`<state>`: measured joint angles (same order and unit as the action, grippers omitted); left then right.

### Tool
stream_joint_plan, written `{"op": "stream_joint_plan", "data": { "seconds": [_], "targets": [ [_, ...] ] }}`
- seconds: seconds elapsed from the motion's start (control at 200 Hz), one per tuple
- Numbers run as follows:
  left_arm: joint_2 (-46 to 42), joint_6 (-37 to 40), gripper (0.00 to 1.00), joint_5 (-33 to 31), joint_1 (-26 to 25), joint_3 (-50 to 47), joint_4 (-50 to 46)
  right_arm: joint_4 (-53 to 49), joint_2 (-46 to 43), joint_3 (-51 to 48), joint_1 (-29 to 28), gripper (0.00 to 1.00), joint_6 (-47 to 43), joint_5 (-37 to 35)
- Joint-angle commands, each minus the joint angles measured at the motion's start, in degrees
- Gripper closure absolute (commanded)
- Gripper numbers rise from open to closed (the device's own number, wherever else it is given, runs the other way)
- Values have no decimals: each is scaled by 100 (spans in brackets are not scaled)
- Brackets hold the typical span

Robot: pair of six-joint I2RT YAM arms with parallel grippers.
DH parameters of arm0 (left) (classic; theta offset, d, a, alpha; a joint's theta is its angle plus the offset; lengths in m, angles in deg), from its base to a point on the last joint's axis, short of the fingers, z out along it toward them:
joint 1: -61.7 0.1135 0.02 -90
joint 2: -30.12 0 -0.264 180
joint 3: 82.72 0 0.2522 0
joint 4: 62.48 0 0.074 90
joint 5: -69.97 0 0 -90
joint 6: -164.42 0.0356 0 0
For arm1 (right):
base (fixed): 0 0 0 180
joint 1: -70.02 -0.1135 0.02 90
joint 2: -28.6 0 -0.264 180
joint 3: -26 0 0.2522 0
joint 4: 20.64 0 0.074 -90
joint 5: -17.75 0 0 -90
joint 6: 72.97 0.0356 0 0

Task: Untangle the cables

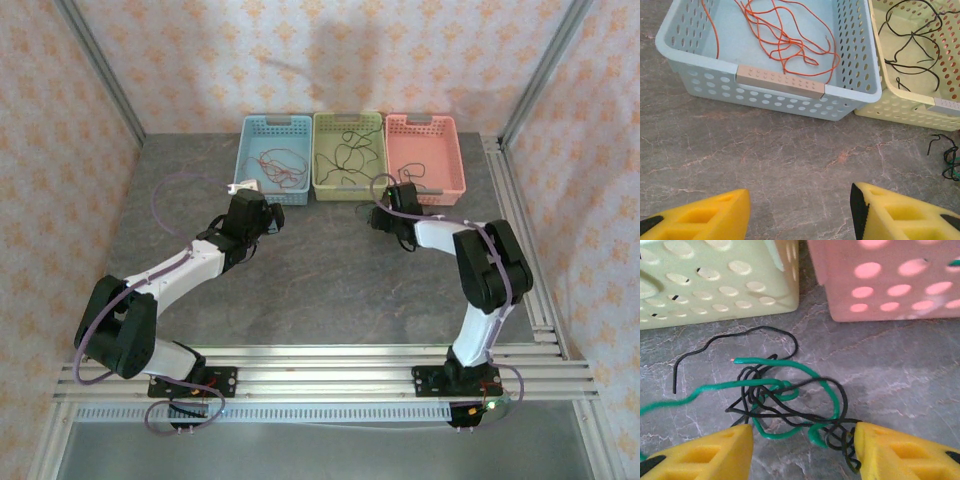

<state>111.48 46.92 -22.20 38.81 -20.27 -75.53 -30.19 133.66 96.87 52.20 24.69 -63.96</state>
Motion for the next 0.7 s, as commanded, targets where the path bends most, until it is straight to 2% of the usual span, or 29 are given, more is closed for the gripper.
{"op": "stream_joint_plan", "data": {
  "seconds": [0.0, 0.265, 0.345, 0.495, 0.696],
  "targets": [
    [-119, 51, 44, -95, -19, 8, 62, 159, 229, 196, -2, 53, -61, 226],
    [-103, 52, 44, -108, -22, 18, 46, 137, 183, 174, -170, 99, -305, 355],
    [-100, 52, 44, -106, -18, 18, 51, 241, -46, -55, -236, 100, -337, 400],
    [-122, 48, 44, -112, -22, 2, 61, 848, -692, -736, -370, 100, -457, 950],
    [-190, 36, 44, -73, -18, -66, 121, 1593, -891, -1204, -665, 100, -646, 2158]
  ]
}}
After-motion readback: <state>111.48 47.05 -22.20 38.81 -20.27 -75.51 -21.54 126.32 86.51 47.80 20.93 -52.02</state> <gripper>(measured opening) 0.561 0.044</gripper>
